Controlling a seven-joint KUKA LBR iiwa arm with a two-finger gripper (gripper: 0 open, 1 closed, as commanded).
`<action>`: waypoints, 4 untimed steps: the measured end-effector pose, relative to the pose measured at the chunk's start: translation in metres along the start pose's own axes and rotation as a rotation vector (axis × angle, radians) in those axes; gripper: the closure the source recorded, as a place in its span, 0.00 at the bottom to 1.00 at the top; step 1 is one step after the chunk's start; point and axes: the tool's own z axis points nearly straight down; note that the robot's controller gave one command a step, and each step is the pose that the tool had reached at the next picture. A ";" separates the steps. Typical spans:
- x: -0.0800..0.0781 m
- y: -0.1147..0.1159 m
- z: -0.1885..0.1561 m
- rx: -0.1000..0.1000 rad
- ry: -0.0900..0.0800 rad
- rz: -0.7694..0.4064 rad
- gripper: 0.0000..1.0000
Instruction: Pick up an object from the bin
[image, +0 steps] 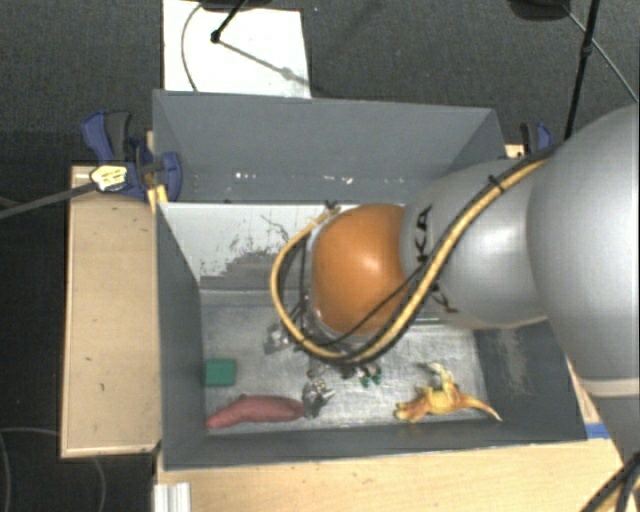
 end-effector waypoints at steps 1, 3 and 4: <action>0.004 0.012 0.008 0.001 0.005 -0.125 0.00; 0.003 0.026 0.019 0.001 0.004 0.123 0.00; -0.008 0.023 0.028 0.000 -0.003 0.035 0.00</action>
Offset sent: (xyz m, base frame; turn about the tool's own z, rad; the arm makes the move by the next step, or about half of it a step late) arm -0.0137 0.0389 -0.0364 -0.1240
